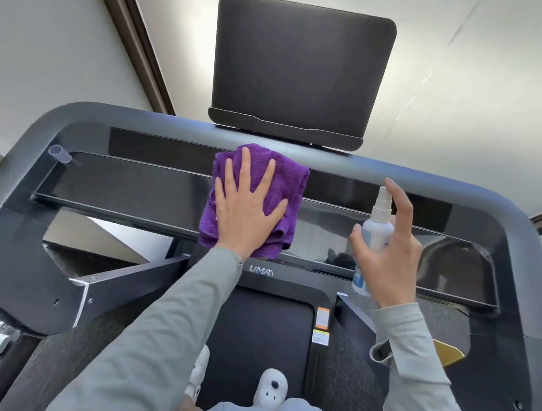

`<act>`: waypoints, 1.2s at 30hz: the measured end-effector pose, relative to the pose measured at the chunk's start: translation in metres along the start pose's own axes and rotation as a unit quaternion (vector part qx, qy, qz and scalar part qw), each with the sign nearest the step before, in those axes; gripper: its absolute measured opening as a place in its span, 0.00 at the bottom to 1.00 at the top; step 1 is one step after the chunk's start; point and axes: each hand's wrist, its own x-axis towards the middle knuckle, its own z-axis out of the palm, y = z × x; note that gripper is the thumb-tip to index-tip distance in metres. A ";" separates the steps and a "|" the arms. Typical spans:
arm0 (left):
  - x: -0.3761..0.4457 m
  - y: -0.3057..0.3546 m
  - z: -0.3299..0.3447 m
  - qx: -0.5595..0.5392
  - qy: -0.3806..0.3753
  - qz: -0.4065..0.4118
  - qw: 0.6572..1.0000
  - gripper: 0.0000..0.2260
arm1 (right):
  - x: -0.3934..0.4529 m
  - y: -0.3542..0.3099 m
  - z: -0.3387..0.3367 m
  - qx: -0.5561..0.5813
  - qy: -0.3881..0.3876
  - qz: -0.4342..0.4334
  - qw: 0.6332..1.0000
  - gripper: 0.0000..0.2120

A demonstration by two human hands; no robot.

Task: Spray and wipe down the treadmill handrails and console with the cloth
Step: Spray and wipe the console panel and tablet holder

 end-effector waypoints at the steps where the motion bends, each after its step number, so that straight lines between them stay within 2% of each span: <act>1: -0.001 -0.013 -0.004 0.003 -0.003 -0.018 1.000 0.31 | 0.000 0.000 -0.001 0.001 0.001 -0.002 1.000 0.34; 5: -0.010 -0.042 -0.013 -0.010 -0.004 -0.061 0.998 0.30 | 0.001 0.002 -0.006 0.011 0.011 -0.004 1.000 0.34; 8: -0.015 -0.010 -0.005 0.003 0.008 -0.064 0.998 0.29 | 0.001 0.010 -0.014 0.013 0.029 0.000 0.999 0.34; 13: -0.009 0.072 0.017 0.000 0.010 -0.003 1.000 0.30 | -0.008 0.030 -0.035 0.002 0.063 0.015 0.998 0.35; 17: -0.001 0.127 0.028 0.006 0.003 0.077 0.997 0.31 | -0.013 0.045 -0.050 -0.029 0.077 0.027 0.996 0.34; 20: 0.002 0.125 0.029 0.007 0.003 0.108 0.994 0.29 | -0.017 0.047 -0.057 -0.035 0.075 0.045 0.996 0.34; 22: 0.000 0.107 0.024 0.011 0.002 0.101 0.995 0.29 | -0.019 0.048 -0.059 -0.035 0.078 0.052 0.995 0.34; 27: -0.010 0.041 0.010 -0.004 -0.002 -0.009 1.000 0.30 | -0.016 0.047 -0.064 -0.016 0.084 0.056 0.995 0.33; 29: -0.014 0.035 0.008 -0.005 -0.006 -0.032 0.999 0.29 | -0.016 0.049 -0.068 -0.006 0.089 0.048 0.995 0.33; 32: -0.018 0.063 0.013 -0.004 0.000 -0.032 0.999 0.28 | -0.014 0.057 -0.072 0.000 0.095 0.038 0.995 0.33; 36: -0.024 0.120 0.030 -0.009 0.007 0.045 0.999 0.28 | -0.014 0.062 -0.082 -0.014 0.107 0.028 0.994 0.33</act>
